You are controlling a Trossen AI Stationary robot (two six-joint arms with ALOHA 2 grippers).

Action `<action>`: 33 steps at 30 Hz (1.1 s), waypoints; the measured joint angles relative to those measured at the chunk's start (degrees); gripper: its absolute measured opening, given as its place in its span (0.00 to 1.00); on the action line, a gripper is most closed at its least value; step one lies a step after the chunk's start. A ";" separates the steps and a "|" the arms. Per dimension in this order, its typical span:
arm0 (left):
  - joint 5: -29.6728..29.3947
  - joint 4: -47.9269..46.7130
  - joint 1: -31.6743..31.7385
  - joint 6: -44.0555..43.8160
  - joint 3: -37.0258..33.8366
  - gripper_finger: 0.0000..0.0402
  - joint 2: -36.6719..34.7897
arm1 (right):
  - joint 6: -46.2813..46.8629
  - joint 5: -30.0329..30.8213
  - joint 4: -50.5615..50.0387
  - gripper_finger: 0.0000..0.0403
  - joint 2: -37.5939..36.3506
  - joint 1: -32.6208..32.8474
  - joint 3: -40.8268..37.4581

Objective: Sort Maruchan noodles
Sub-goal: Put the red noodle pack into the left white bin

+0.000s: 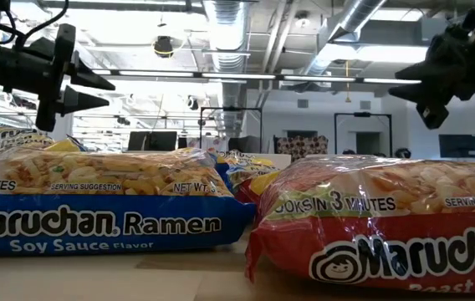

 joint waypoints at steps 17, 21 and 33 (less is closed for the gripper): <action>10.32 20.11 -0.01 24.75 13.16 0.39 3.04 | -1.92 5.12 24.23 0.40 0.86 -0.04 8.32; 12.05 18.61 -0.01 31.61 20.18 0.39 8.64 | -3.56 6.83 21.38 0.40 4.15 -0.04 13.53; 11.28 4.16 -0.01 36.21 33.83 0.39 22.70 | -9.64 6.75 17.56 0.40 14.70 -0.04 22.38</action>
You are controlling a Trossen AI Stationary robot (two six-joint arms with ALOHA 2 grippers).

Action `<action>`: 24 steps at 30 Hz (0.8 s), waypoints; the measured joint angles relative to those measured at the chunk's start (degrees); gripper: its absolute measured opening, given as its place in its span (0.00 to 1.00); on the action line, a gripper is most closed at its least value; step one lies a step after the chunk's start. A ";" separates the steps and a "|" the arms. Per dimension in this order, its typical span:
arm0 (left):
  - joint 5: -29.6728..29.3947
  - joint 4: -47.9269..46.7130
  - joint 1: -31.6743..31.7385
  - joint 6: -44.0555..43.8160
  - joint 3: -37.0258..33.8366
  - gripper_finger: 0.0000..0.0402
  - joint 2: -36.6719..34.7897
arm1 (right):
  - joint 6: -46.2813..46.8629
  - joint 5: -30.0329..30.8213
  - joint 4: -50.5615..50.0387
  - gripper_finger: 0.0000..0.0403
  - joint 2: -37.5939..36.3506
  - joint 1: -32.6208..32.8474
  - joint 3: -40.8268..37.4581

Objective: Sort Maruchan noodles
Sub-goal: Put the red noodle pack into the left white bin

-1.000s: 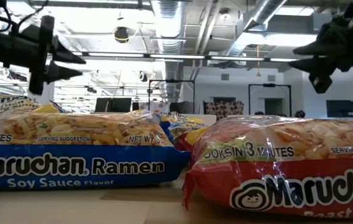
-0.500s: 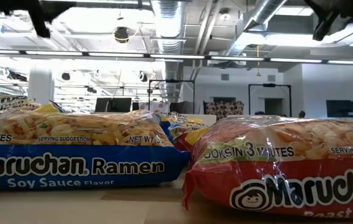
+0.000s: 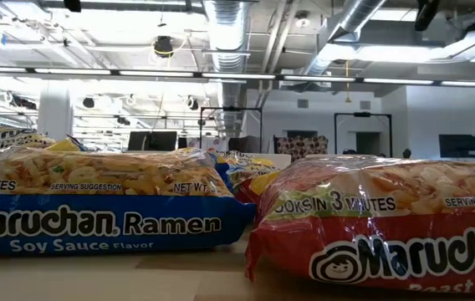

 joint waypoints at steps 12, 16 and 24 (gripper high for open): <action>14.98 -45.20 0.02 -31.07 13.49 0.49 6.83 | 0.02 -0.09 -2.01 0.40 4.49 0.00 0.61; 20.70 -50.60 0.00 -37.08 12.19 0.49 9.20 | 0.02 -0.10 -2.02 0.40 4.47 0.00 0.61; 32.64 -52.60 -0.02 -44.45 5.71 0.50 15.53 | 0.04 -0.11 -2.03 0.40 4.45 0.00 0.61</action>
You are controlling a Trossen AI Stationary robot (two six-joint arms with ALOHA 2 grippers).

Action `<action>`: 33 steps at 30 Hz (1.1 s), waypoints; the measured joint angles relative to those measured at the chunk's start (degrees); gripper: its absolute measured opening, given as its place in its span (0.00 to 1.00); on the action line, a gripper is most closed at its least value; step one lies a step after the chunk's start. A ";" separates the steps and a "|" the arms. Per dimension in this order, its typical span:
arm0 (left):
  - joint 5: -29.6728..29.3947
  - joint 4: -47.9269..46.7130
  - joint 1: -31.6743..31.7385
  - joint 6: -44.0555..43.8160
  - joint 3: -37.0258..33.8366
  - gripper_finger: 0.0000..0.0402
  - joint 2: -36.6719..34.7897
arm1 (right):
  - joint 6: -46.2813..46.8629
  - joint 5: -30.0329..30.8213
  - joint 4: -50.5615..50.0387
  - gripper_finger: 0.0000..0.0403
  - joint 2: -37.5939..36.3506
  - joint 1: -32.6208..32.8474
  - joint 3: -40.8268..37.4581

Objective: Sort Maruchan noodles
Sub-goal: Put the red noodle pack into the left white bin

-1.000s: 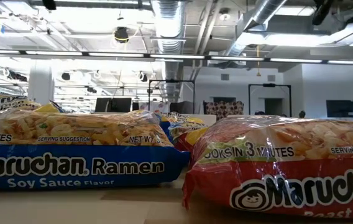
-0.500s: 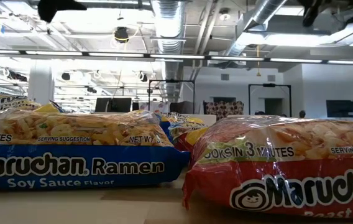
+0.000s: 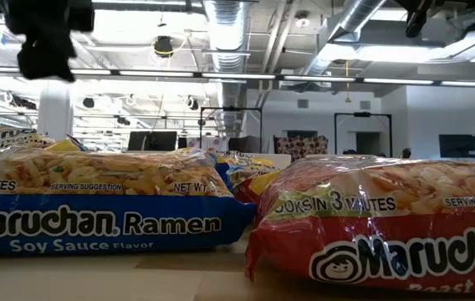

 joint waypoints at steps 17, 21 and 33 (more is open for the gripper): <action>6.29 7.14 -4.98 -5.66 -3.72 0.50 14.96 | 0.11 -0.17 -0.62 0.40 -0.02 0.00 0.02; 6.29 7.19 -6.23 -7.82 -3.74 0.50 18.65 | 0.09 -0.17 -0.62 0.40 -0.02 0.00 0.04; 9.33 10.49 -9.92 -10.82 -3.74 0.50 25.04 | 0.04 -0.17 -0.64 0.40 -0.02 0.00 0.04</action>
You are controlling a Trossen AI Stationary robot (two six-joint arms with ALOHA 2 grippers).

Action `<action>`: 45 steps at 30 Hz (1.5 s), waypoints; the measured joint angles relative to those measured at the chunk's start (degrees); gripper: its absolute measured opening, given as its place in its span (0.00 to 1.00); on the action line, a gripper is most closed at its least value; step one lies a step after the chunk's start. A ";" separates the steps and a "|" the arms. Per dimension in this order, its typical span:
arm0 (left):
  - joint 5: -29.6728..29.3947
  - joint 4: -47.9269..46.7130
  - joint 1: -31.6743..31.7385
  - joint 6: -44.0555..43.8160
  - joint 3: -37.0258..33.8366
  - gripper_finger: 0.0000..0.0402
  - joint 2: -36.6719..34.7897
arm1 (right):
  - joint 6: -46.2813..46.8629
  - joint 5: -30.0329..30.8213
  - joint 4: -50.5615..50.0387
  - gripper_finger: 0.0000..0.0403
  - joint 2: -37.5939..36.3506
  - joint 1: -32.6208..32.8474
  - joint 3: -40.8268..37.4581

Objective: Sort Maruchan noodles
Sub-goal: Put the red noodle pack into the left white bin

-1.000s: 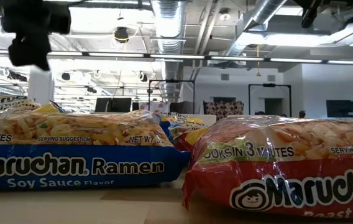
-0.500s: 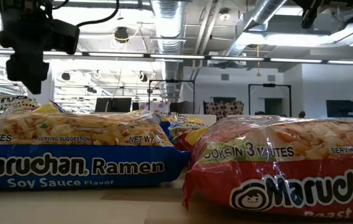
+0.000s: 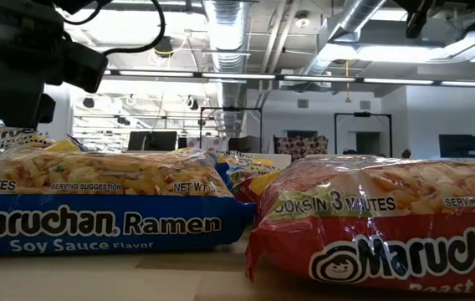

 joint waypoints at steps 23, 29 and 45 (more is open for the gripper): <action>0.89 4.34 -3.35 2.73 0.04 0.06 8.61 | 0.00 -0.07 0.02 0.40 0.00 0.02 0.00; -1.37 4.23 -3.35 5.15 1.05 0.00 6.48 | 0.00 -0.02 0.02 0.40 -0.02 0.02 0.00; -0.91 -2.79 0.56 20.77 11.62 0.00 3.68 | -0.04 2.58 0.02 0.40 0.00 0.02 0.00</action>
